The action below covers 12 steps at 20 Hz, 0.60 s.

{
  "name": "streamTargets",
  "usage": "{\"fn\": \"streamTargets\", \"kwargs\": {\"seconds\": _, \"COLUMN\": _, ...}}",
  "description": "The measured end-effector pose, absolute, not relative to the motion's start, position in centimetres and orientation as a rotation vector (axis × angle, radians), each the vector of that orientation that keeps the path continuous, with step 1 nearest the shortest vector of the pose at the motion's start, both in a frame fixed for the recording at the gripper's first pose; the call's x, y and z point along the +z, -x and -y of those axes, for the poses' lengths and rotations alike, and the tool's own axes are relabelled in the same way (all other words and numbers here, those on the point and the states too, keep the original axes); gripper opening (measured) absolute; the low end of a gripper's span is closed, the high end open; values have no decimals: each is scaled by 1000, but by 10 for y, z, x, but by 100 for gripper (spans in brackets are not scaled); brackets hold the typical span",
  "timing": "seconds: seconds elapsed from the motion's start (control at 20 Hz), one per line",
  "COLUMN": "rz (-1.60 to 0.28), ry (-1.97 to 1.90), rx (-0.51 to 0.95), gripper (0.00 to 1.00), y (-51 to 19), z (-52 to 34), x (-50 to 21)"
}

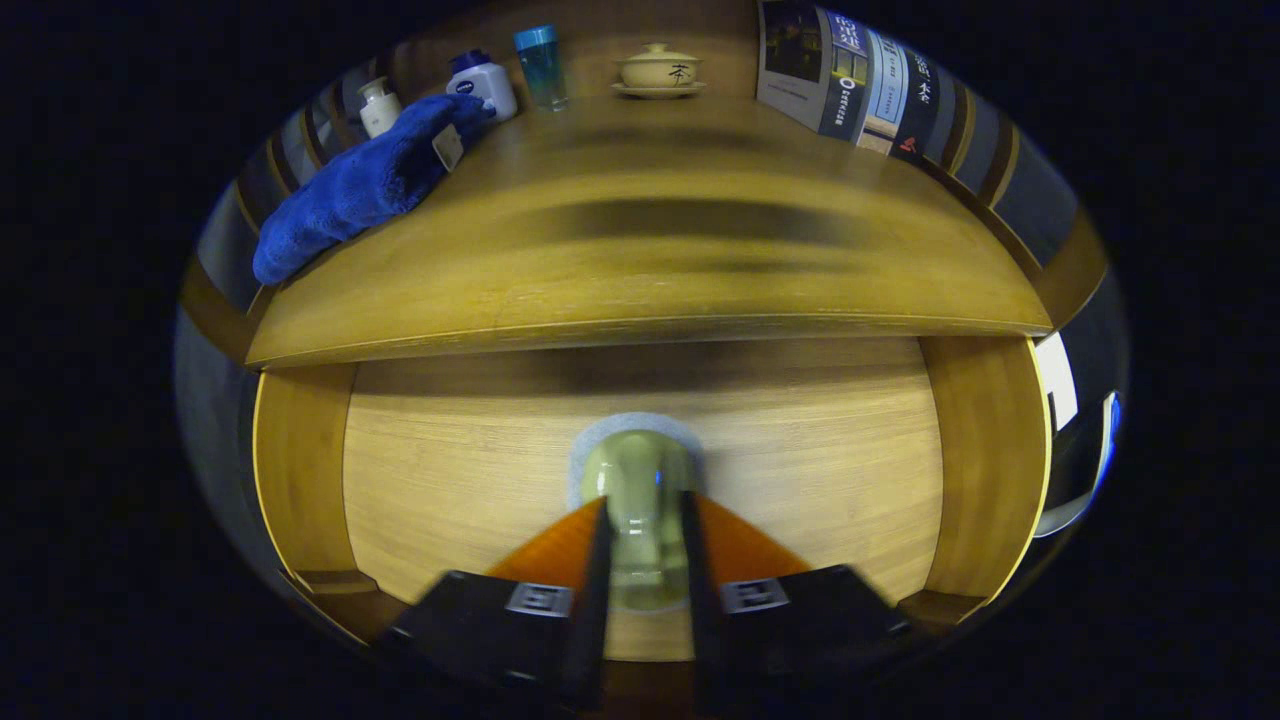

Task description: Pull open the drawer, take out the items inside it, and place them on the countertop above the cabinet.

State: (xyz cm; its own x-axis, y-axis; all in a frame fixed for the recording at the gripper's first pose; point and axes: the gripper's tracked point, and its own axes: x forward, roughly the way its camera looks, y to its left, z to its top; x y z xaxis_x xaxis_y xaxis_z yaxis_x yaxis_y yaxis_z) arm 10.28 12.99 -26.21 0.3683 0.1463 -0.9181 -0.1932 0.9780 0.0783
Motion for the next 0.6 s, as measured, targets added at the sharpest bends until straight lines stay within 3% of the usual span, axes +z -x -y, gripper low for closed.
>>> {"fn": "streamTargets", "kwargs": {"seconds": 0.05, "rz": -1178, "ry": 54, "rx": 228, "gripper": 24, "y": -101, "z": -131, "x": -261}}
{"fn": "streamTargets", "kwargs": {"seconds": 0.6, "rz": -1117, "ry": 33, "rx": 252, "gripper": 24, "y": -78, "z": -128, "x": -202}}
